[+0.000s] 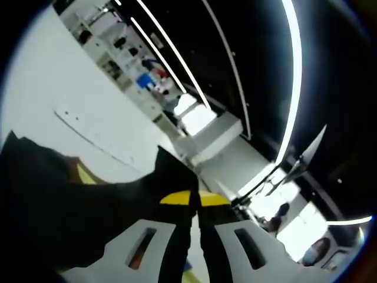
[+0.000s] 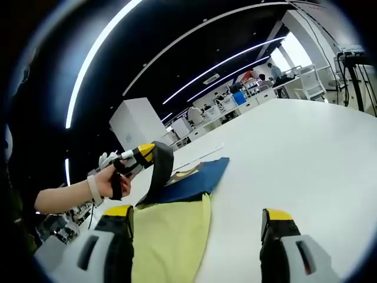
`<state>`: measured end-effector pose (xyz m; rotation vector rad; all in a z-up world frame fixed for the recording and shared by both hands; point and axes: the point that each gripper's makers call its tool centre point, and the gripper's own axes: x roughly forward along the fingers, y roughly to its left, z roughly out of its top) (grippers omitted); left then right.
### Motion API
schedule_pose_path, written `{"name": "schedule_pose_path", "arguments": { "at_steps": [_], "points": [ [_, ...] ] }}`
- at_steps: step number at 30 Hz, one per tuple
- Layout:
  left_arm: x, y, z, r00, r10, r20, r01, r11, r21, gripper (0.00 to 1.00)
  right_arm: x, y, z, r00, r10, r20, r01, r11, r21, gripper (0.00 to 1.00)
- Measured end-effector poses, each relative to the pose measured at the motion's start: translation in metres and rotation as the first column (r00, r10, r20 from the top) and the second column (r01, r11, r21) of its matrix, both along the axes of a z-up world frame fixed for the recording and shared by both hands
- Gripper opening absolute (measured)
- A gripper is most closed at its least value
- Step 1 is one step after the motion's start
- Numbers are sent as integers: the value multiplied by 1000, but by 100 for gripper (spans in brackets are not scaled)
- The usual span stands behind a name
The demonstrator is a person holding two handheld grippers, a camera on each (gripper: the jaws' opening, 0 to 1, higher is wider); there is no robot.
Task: Fold the garment on the visible template until the final outline fits inside the template.
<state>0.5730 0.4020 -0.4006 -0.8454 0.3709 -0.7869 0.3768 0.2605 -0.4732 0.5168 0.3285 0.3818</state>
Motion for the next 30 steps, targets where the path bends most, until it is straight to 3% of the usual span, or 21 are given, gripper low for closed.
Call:
{"name": "schedule_pose_path", "arguments": {
  "at_steps": [11, 19, 24, 30],
  "points": [
    [-22, -36, -44, 994, -73, -82, 77, 996, 42, 0, -5, -11, -6, 1000, -24, -13, 25, 1000, 10, 90],
    [-36, -56, -61, 985, -131, -109, 138, 988, 63, 0, -6, -14, -11, 999, -34, -20, 35, 999, 19, 90],
    [-37, -61, -82, 979, -133, -154, 149, 984, 100, 0, -5, -15, -10, 999, -38, -17, 38, 999, 25, 90],
    [-43, -67, -95, 972, -151, -178, 173, 978, 118, 0, -5, -17, -13, 999, -40, -19, 41, 999, 28, 90]
  ]
}}
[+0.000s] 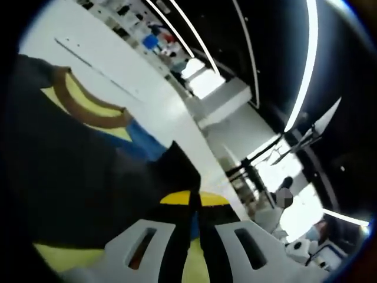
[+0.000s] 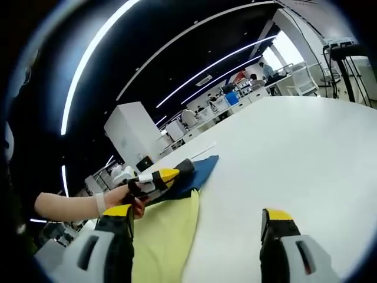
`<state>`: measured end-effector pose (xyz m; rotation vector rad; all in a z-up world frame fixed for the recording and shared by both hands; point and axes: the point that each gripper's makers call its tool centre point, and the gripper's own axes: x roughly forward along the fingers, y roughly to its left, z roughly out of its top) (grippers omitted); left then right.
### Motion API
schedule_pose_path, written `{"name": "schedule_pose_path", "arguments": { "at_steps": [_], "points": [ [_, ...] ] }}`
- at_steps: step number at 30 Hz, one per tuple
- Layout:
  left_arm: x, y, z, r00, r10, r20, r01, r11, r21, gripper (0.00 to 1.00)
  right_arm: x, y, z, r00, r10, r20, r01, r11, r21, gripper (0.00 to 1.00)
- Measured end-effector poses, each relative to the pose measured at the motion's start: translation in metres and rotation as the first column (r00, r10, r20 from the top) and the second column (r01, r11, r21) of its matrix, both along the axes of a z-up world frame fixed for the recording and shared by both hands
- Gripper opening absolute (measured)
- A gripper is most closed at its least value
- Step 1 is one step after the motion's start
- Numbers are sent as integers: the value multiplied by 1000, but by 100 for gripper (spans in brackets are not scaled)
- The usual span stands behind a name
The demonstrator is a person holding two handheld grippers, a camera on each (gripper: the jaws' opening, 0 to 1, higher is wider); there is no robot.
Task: Fold the garment on the visible template until the final outline fits inside the template.
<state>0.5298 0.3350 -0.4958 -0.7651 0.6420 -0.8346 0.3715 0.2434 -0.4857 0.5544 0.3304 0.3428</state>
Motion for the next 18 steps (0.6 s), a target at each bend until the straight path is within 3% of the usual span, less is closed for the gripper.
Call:
{"name": "schedule_pose_path", "arguments": {
  "at_steps": [11, 13, 15, 16, 18],
  "points": [
    [-1, -4, -5, 1000, -17, -12, 17, 1000, -12, 0, 0, 0, -4, 1000, 3, -11, -3, 1000, 0, 90],
    [-4, -7, -4, 999, -48, 18, 49, 999, -18, 0, 0, 1, -4, 1000, 6, -10, -6, 1000, -5, 90],
    [-6, -5, -11, 997, -67, 42, 66, 997, 33, 1, 1, 1, -3, 1000, 8, -6, -8, 1000, -3, 90],
    [-7, -6, -10, 992, -85, 94, 81, 996, 49, 1, 2, 1, -4, 1000, 8, -7, -8, 1000, 0, 90],
    [-7, -8, -10, 990, -106, 97, 101, 993, 54, 4, 2, 2, -4, 1000, 10, -8, -10, 1000, -3, 90]
  ]
}}
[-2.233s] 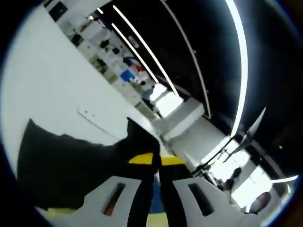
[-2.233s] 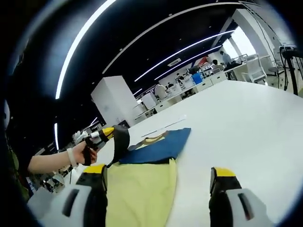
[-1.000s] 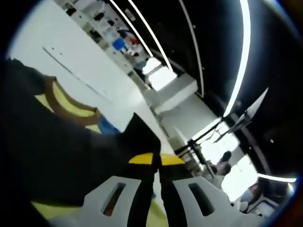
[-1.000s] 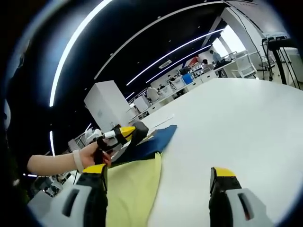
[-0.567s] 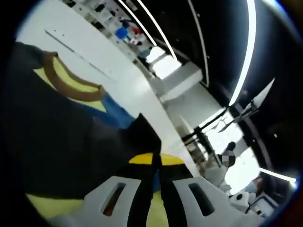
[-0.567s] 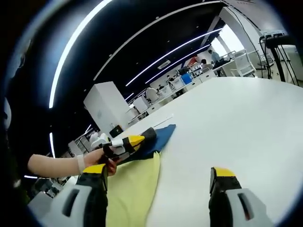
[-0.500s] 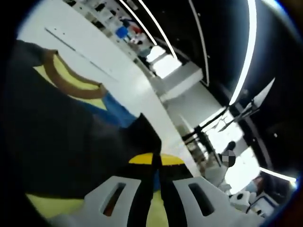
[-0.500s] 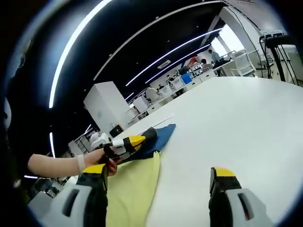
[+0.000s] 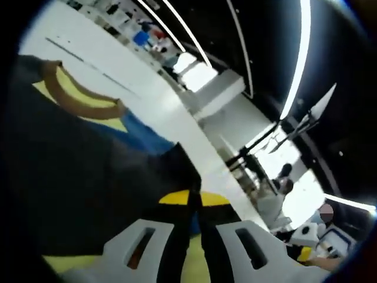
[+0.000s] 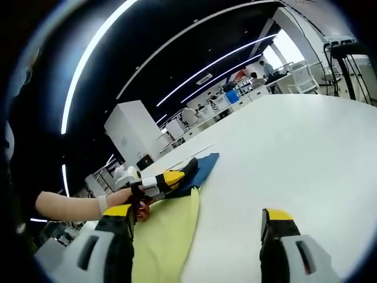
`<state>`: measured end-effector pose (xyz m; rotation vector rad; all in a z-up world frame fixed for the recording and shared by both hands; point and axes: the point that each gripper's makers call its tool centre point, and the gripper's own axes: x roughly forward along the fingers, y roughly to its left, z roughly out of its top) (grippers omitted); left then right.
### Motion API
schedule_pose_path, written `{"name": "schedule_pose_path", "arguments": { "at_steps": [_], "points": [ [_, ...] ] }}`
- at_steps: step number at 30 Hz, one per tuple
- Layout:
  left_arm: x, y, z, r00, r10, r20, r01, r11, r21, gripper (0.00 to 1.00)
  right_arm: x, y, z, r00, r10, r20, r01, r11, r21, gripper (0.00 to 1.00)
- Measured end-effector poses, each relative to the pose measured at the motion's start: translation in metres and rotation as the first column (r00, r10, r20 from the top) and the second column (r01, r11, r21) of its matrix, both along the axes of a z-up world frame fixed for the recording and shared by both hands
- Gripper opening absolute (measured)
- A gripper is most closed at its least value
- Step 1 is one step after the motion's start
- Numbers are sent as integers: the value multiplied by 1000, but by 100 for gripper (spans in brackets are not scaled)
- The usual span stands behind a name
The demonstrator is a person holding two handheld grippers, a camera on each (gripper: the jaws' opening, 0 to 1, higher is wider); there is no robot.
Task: Fold the garment on the visible template until the final outline fits inside the template.
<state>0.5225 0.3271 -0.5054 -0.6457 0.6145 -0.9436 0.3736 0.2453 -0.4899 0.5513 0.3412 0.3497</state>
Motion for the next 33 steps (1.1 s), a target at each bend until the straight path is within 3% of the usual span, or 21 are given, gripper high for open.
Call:
{"name": "schedule_pose_path", "arguments": {
  "at_steps": [6, 9, 15, 21, 23, 28, 33],
  "points": [
    [-7, -5, 7, 997, -40, 63, 40, 999, 4, 15, 1, 3, 0, 1000, 6, -1, -6, 1000, 4, 90],
    [-11, -7, 10, 990, -73, 117, 69, 997, 33, 25, 2, 3, 1, 1000, 6, 1, -6, 1000, 3, 90],
    [-12, -6, 15, 978, -114, 174, 107, 993, 51, 44, 2, 4, 2, 1000, 15, 1, -15, 1000, -2, 91],
    [-23, -5, 21, 953, -175, 246, 154, 983, 103, 71, 5, 8, 5, 1000, 26, 5, -26, 1000, -11, 91],
    [-27, -2, 23, 933, -209, 291, 172, 974, 147, 79, 6, 9, 5, 1000, 31, 5, -31, 999, -14, 91],
    [-34, 10, 28, 921, -233, 313, 187, 968, 170, 99, 7, 11, 8, 999, 43, 7, -43, 999, -23, 91],
    [-42, 28, 30, 913, -254, 321, 195, 959, 205, 99, 8, 13, 10, 999, 54, 8, -54, 998, -35, 91]
  ]
}}
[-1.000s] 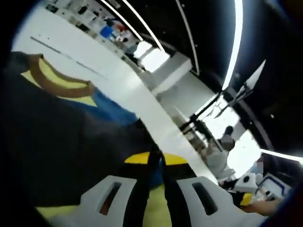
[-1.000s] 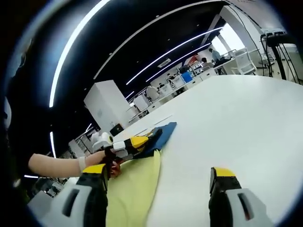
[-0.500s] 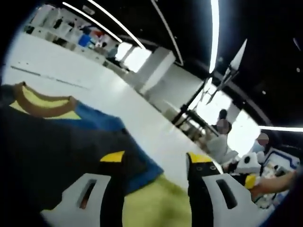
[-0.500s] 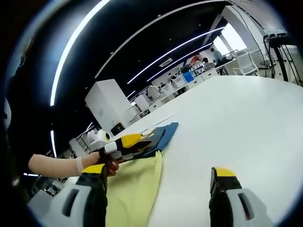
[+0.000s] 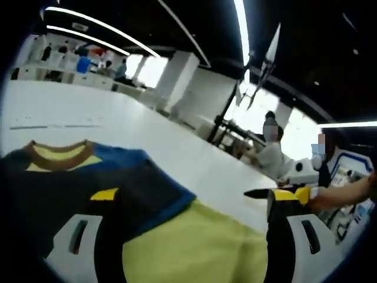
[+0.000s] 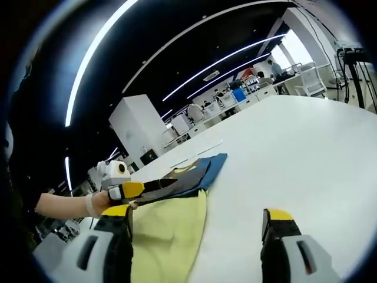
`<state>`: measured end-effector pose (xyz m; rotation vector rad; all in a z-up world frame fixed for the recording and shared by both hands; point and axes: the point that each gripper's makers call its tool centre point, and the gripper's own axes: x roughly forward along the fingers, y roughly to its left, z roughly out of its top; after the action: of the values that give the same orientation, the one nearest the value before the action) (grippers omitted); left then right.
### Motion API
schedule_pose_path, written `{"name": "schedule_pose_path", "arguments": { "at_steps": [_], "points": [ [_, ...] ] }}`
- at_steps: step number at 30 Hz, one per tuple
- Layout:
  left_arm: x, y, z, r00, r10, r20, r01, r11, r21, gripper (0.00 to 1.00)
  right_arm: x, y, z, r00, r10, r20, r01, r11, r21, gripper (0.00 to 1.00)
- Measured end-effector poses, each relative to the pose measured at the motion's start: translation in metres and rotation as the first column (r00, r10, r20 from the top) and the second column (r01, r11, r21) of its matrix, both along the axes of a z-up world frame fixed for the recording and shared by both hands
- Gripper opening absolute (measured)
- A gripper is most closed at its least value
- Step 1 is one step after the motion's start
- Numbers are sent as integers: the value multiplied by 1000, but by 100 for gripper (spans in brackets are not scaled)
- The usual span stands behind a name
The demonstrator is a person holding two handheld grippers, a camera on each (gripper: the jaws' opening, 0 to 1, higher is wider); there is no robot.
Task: Fold the garment on the visible template until the final outline fits inside the template.
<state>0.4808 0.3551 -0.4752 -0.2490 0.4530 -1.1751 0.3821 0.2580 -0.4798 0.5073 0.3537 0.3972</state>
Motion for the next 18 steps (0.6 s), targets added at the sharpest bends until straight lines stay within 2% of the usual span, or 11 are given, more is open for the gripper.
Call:
{"name": "schedule_pose_path", "arguments": {
  "at_steps": [4, 7, 9, 16, 18],
  "points": [
    [-4, 28, 10, 1000, 20, 19, -20, 1000, 1, 99, -1, 1, 3, 1000, 14, 2, -14, 1000, -16, 91],
    [-11, 51, 11, 999, 28, 31, -29, 999, 28, 99, -3, 2, 4, 1000, 22, -1, -22, 999, -25, 91],
    [-16, 73, 8, 998, 45, 43, -48, 996, 70, 98, -4, 3, 4, 1000, 28, -1, -28, 999, -34, 91],
    [-33, 149, 1, 990, 134, 43, -138, 982, 130, 97, -9, 9, 5, 998, 64, -10, -65, 995, -73, 91],
    [-37, 164, 1, 987, 155, 39, -159, 978, 135, 97, -9, 10, 6, 998, 64, -9, -65, 995, -82, 91]
  ]
}}
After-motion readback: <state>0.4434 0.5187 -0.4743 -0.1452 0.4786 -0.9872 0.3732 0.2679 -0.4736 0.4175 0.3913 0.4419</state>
